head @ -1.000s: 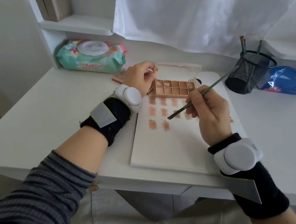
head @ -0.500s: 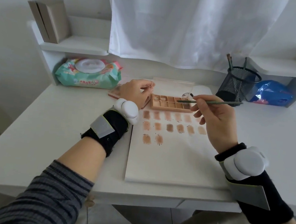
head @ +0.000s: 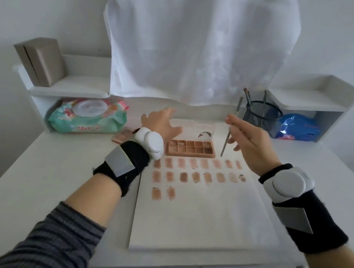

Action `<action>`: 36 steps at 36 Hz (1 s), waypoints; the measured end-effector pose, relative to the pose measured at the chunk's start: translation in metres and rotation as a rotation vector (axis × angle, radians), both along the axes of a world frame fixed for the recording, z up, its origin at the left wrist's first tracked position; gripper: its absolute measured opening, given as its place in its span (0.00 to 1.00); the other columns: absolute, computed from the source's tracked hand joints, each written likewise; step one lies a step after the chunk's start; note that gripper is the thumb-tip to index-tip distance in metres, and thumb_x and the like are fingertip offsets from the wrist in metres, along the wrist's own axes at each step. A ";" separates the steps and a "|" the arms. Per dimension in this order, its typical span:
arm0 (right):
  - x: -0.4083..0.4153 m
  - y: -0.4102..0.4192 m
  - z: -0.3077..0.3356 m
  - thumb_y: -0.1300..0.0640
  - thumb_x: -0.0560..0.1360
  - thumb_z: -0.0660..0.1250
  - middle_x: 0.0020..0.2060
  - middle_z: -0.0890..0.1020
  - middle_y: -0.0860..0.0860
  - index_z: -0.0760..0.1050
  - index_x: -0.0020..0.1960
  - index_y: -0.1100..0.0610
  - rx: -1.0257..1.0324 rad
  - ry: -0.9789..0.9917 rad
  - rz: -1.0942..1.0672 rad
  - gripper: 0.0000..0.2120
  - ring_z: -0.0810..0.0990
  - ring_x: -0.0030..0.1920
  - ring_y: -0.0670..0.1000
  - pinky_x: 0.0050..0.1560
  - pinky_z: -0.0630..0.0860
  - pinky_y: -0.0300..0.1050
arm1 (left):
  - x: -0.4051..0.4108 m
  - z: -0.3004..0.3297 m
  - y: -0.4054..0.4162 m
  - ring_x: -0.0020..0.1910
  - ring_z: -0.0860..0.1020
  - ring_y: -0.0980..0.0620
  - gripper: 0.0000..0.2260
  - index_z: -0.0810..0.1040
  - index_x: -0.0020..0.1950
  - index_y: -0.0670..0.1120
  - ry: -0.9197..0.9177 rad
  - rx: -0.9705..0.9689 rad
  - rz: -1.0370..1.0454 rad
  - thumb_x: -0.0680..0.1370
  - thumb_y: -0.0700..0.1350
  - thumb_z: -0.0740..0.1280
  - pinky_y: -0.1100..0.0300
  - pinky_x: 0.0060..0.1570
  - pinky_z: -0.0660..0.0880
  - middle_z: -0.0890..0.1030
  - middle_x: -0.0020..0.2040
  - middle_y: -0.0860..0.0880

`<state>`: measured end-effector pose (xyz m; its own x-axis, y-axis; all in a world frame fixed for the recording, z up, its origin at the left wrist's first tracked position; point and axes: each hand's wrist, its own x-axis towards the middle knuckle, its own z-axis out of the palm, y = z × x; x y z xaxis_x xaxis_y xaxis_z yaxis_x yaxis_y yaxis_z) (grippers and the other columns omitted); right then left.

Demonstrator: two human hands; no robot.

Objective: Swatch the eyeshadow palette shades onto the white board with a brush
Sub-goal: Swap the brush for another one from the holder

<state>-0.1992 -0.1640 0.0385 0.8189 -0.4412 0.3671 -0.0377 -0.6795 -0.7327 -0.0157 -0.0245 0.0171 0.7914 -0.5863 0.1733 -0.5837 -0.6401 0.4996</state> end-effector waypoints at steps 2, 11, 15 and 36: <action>0.005 -0.007 0.007 0.56 0.79 0.59 0.42 0.79 0.44 0.70 0.68 0.56 -0.015 -0.062 -0.047 0.18 0.77 0.38 0.43 0.42 0.77 0.37 | -0.005 0.013 -0.011 0.63 0.73 0.47 0.26 0.67 0.69 0.52 -0.038 -0.049 -0.067 0.73 0.52 0.68 0.52 0.65 0.64 0.77 0.62 0.50; 0.014 -0.061 0.037 0.64 0.75 0.66 0.43 0.81 0.50 0.76 0.48 0.55 -0.026 -0.350 -0.256 0.05 0.81 0.42 0.54 0.46 0.79 0.47 | -0.024 0.056 -0.091 0.63 0.73 0.49 0.24 0.70 0.68 0.46 0.027 -0.216 -0.325 0.75 0.52 0.69 0.61 0.58 0.66 0.76 0.63 0.46; 0.015 -0.084 0.046 0.65 0.74 0.66 0.43 0.80 0.49 0.72 0.45 0.54 -0.041 -0.365 -0.322 0.07 0.81 0.40 0.52 0.43 0.79 0.49 | -0.035 0.064 -0.120 0.61 0.74 0.49 0.19 0.75 0.62 0.47 0.160 -0.223 -0.334 0.74 0.53 0.69 0.59 0.60 0.68 0.77 0.60 0.47; 0.045 -0.126 0.028 0.63 0.76 0.58 0.46 0.80 0.56 0.76 0.51 0.55 -0.504 0.411 -0.331 0.10 0.77 0.45 0.59 0.49 0.77 0.54 | -0.029 0.036 -0.200 0.20 0.65 0.58 0.21 0.64 0.25 0.47 0.369 -0.386 -0.260 0.72 0.41 0.71 0.69 0.22 0.62 0.66 0.17 0.55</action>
